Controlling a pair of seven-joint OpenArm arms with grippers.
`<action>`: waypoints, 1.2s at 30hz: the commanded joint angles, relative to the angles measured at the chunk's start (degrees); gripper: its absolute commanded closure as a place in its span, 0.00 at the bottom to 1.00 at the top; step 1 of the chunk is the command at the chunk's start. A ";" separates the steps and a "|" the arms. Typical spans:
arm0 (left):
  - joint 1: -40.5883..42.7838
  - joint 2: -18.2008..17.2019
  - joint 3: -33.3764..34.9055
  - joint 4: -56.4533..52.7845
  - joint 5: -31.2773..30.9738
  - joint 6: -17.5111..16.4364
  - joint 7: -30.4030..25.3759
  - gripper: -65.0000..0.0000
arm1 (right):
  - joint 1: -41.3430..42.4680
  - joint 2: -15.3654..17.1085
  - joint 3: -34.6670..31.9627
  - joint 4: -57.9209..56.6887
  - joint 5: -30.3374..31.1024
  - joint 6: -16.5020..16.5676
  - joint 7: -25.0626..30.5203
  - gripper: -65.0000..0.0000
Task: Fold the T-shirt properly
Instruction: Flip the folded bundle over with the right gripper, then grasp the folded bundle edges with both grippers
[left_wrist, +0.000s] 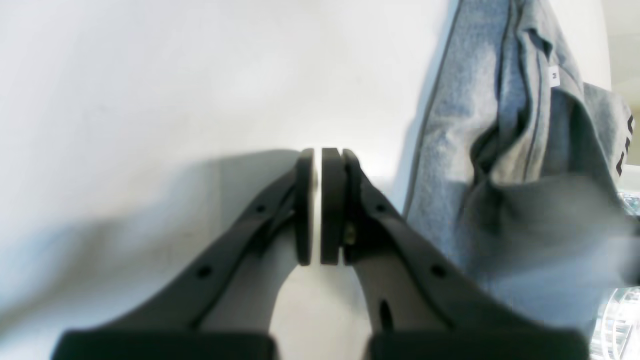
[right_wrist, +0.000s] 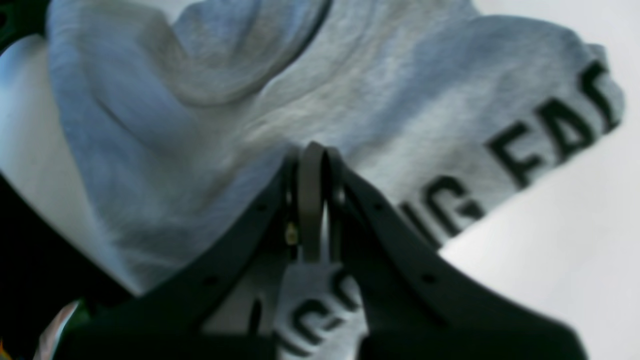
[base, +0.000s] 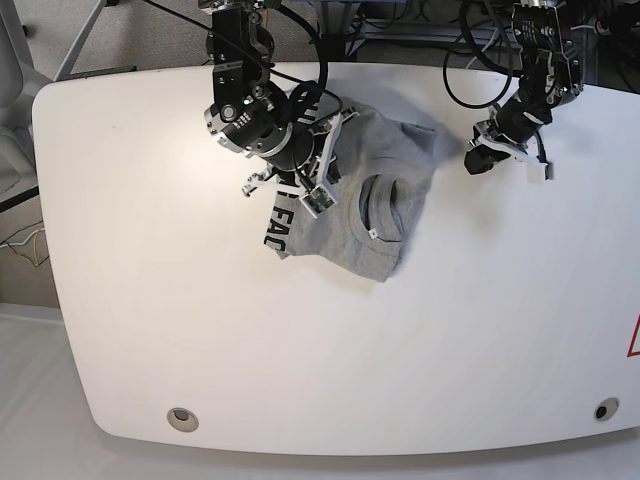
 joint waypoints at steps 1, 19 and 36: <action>0.29 -0.26 -0.01 -0.18 2.30 1.40 2.00 0.97 | -0.34 -0.44 -0.57 0.97 0.54 0.03 1.30 0.99; -0.59 -0.17 0.34 -0.71 1.95 1.40 2.09 0.97 | 2.21 -0.44 0.49 0.79 0.54 0.03 1.57 0.99; 1.52 1.41 1.13 14.41 2.04 1.76 2.79 0.97 | 10.39 -0.44 1.10 -5.01 0.54 0.38 1.57 0.99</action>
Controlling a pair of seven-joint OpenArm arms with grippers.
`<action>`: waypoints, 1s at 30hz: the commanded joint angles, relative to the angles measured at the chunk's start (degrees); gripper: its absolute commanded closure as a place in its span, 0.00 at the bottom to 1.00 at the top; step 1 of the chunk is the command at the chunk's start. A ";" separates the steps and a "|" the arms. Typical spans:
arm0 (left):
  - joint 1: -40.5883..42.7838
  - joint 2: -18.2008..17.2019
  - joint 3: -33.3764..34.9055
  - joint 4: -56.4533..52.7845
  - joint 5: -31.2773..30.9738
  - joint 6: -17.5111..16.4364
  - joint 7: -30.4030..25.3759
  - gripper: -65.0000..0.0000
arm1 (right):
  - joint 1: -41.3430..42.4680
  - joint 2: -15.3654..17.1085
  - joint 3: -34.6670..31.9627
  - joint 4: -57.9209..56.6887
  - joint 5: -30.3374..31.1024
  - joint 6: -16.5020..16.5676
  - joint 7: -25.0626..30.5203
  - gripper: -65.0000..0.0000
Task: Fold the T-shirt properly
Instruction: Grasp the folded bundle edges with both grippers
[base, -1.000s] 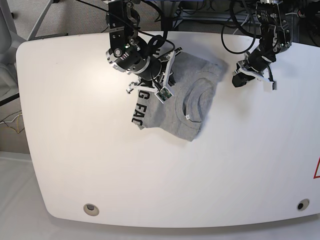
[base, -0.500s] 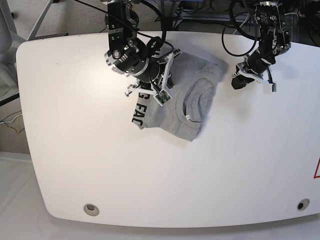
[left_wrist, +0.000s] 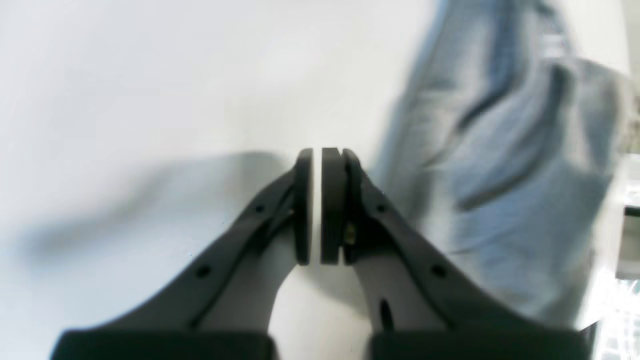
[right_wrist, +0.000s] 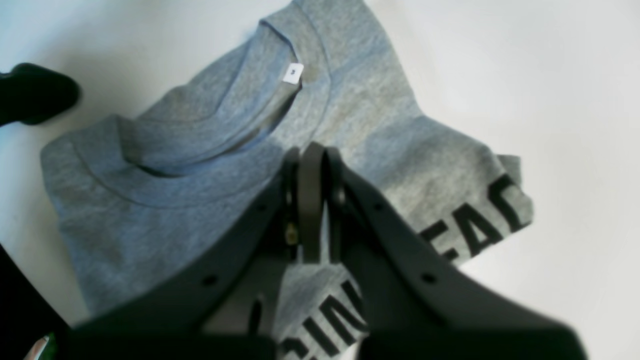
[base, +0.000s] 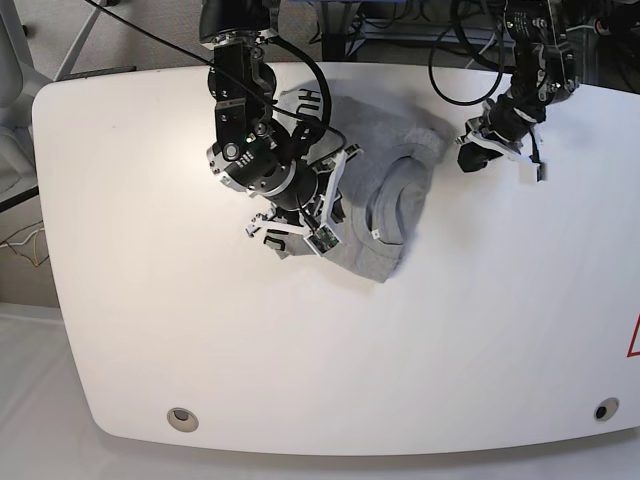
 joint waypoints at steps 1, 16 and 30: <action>-0.33 -0.62 0.28 3.88 -0.98 -0.47 -0.73 0.97 | 0.79 -0.31 -0.19 0.21 0.54 0.18 1.11 0.99; -0.33 0.17 2.47 8.63 -1.15 -0.47 -0.11 0.97 | 3.08 -0.31 -0.27 -0.05 0.63 0.18 1.11 0.99; -1.92 8.35 9.24 8.45 -1.06 -0.47 -0.11 0.97 | 7.39 -0.31 -2.47 -4.10 0.54 0.27 1.20 0.99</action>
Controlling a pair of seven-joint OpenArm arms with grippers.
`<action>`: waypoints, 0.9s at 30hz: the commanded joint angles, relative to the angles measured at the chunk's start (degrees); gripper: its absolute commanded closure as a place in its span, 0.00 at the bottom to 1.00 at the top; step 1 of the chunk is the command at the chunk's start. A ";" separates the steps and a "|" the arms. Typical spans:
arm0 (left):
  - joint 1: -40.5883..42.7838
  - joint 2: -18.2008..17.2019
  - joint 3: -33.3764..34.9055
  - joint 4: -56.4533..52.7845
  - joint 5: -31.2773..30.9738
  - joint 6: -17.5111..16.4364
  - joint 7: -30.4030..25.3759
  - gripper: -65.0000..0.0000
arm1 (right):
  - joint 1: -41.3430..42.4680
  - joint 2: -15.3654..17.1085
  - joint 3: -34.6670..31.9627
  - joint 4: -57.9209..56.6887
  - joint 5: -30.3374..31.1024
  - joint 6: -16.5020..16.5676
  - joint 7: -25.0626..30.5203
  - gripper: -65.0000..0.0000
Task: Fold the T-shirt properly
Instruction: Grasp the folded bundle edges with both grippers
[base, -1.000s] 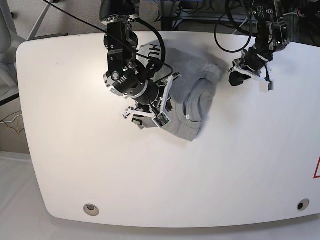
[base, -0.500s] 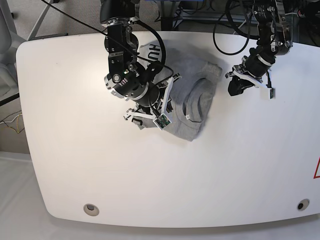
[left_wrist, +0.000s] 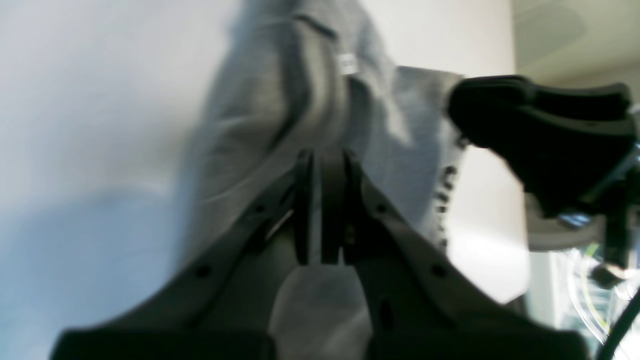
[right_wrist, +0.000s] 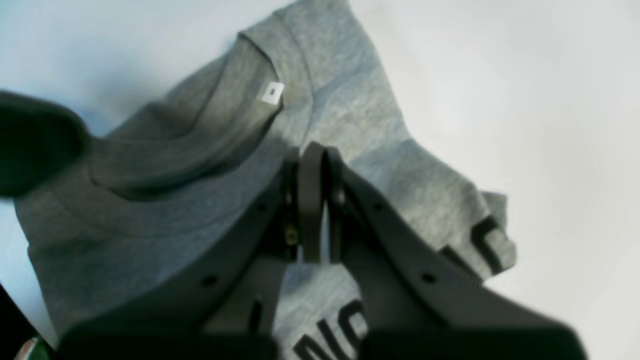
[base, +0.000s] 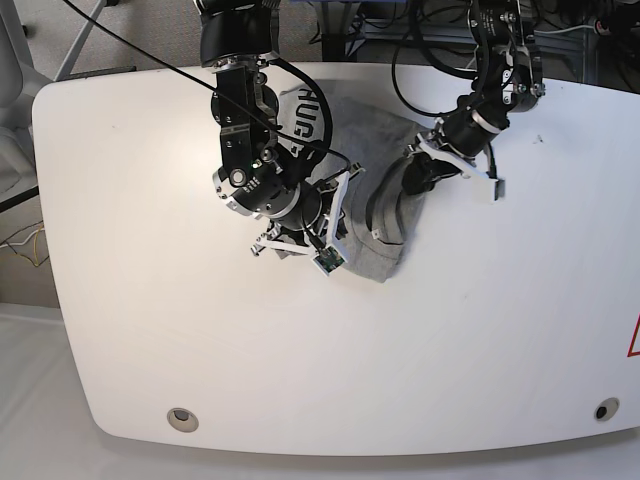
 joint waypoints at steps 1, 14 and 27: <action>-0.15 1.25 1.31 1.04 -0.89 -0.60 -1.03 0.97 | 1.51 -0.57 -1.36 0.82 0.65 0.27 1.44 0.99; -0.23 5.11 2.89 0.86 -0.80 -0.60 -1.03 0.97 | 4.94 -0.57 -6.11 -7.36 0.65 -0.17 6.01 0.99; -0.23 5.03 2.98 -1.60 -0.54 -0.60 -1.03 0.97 | 9.86 -0.57 -6.37 -13.60 1.09 -0.17 7.33 0.99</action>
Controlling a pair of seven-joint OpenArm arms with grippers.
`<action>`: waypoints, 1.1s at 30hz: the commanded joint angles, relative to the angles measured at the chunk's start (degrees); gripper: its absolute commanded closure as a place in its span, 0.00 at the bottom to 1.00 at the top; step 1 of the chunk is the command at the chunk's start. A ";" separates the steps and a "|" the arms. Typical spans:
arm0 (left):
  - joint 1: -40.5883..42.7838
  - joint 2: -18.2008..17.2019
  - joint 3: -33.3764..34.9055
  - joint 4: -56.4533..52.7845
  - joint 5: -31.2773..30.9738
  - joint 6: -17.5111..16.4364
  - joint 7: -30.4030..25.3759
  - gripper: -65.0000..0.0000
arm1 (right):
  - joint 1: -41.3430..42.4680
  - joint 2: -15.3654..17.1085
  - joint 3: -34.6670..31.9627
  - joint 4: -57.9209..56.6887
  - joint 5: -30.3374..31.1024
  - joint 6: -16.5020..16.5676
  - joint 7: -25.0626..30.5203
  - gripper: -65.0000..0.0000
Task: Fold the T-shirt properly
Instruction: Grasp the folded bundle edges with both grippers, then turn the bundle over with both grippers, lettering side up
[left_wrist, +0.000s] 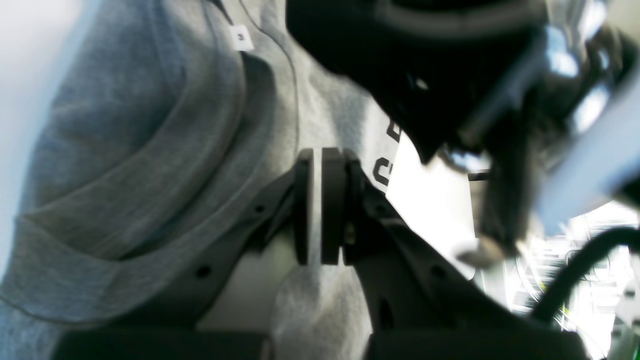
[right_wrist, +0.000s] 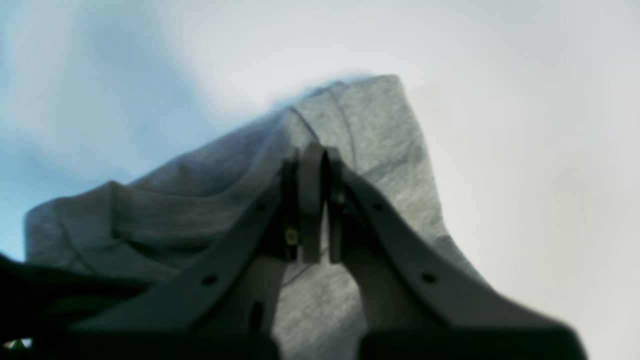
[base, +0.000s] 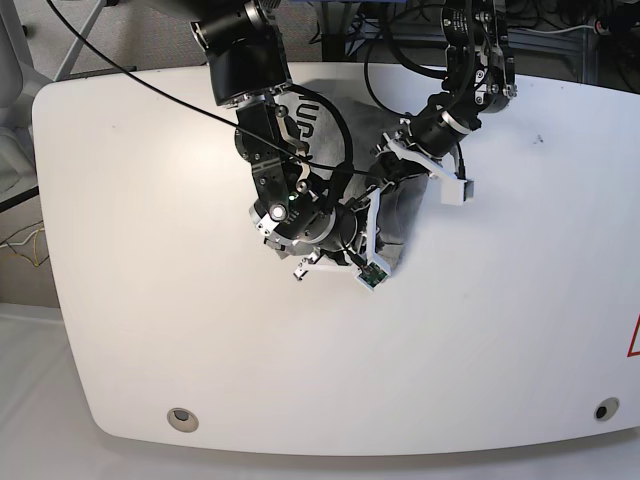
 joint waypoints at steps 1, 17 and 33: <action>-0.21 0.15 0.16 -1.19 -0.76 -0.54 -0.99 0.97 | 1.77 -0.60 -0.01 -0.59 0.78 0.01 2.00 0.99; -1.09 -2.66 -0.28 -13.23 -0.76 -0.54 -4.59 0.97 | 1.86 -0.60 0.25 -6.66 0.43 0.36 6.74 0.99; -3.82 -4.33 -0.45 -21.41 -0.76 -0.80 -6.44 0.97 | 1.77 2.21 0.34 -20.20 0.78 0.45 18.00 0.99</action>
